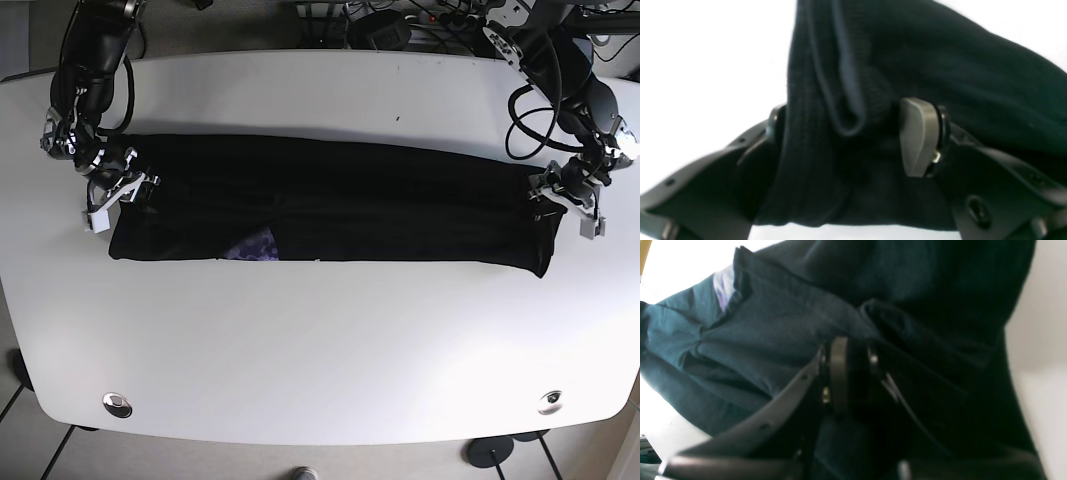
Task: Fold the T-shirt properly
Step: 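Release the strip and move the left gripper to its middle, then grasp the folded strip's middle with both grippers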
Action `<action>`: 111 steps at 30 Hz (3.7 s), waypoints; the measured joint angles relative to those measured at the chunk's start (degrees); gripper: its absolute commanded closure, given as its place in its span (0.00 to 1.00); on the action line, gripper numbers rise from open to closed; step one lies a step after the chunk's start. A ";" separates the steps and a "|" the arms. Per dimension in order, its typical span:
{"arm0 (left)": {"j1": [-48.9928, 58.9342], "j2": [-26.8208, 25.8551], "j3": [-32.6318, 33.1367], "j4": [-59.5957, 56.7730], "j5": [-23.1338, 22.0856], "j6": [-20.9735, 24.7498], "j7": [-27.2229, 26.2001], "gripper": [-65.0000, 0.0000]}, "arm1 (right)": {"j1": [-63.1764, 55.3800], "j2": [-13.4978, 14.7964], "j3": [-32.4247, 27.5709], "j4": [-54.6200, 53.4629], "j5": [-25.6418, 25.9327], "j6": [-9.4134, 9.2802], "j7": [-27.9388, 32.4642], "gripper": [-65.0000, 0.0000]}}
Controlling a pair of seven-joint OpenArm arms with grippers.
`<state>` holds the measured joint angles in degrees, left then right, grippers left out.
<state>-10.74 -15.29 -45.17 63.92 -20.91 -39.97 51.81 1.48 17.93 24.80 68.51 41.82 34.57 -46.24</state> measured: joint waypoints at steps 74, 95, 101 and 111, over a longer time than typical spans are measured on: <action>6.95 13.81 30.77 30.42 11.26 4.09 2.16 0.84 | 4.11 -10.84 -25.97 31.93 -1.01 -0.22 -11.50 0.87; 5.95 8.94 30.32 13.51 8.04 1.75 -12.44 0.85 | -2.25 -6.80 -33.66 23.80 -12.33 -0.72 -6.27 0.87; 6.75 8.39 30.25 20.35 11.04 2.40 -9.35 0.85 | 0.42 -10.67 -32.30 31.41 -5.99 -5.40 -5.99 0.87; 6.91 8.28 30.21 21.20 11.06 2.40 -9.25 0.85 | 15.06 -24.28 -37.66 1.77 -18.29 -7.56 3.50 0.87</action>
<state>-3.84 -7.01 -14.96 85.12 -9.85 -37.56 42.57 16.53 -6.35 -12.86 70.28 23.53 27.00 -42.74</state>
